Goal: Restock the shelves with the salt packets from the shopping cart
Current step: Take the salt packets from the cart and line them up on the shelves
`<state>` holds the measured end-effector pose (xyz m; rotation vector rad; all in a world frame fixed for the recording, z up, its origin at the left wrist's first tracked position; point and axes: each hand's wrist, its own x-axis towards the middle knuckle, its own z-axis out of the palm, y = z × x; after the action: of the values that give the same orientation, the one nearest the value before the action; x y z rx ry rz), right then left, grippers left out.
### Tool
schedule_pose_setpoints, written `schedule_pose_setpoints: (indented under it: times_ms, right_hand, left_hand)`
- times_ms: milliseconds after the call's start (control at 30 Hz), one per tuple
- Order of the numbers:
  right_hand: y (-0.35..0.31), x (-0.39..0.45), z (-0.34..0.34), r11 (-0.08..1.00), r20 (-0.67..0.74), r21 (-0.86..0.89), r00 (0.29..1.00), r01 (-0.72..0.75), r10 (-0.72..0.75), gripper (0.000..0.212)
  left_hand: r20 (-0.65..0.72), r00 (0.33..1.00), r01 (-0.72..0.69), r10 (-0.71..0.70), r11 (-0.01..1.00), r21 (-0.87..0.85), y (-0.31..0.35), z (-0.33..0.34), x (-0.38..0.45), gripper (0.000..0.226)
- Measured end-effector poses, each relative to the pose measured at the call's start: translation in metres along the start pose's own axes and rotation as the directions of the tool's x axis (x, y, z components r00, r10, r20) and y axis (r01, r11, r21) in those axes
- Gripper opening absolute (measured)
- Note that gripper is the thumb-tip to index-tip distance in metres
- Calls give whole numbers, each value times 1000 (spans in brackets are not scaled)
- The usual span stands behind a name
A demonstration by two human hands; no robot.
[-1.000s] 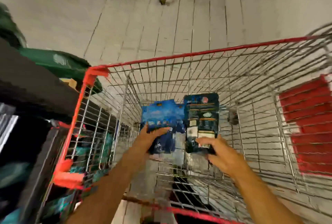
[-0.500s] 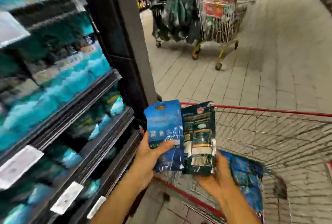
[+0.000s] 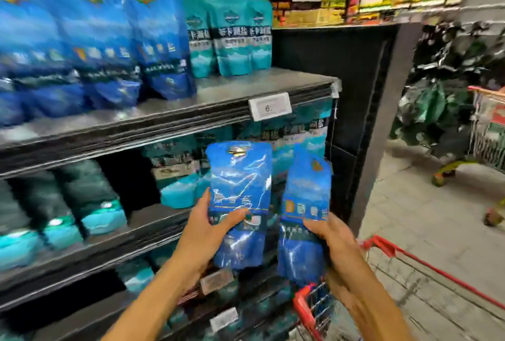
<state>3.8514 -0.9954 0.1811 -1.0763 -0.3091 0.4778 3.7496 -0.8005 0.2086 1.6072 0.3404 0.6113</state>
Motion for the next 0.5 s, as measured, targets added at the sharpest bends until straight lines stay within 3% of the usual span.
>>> schedule_pose_setpoints:
  times_ms: [167,333,500]
  right_hand:
    - [-13,20,64,990,241,-67,965,121,-102,52]
    - [-34,23,145,991,430,-36,897,127,-99,61]
    - [-53,27,238,981,538,12,826,192,-168,56]
  left_hand:
    - [-134,975,-173,179,983,57,37,-61,-16,53]
    - [-263,926,-263,270,963,65,75,-122,-41,53]
    - [-424,845,-308,327,945,115,124,-194,-59,62]
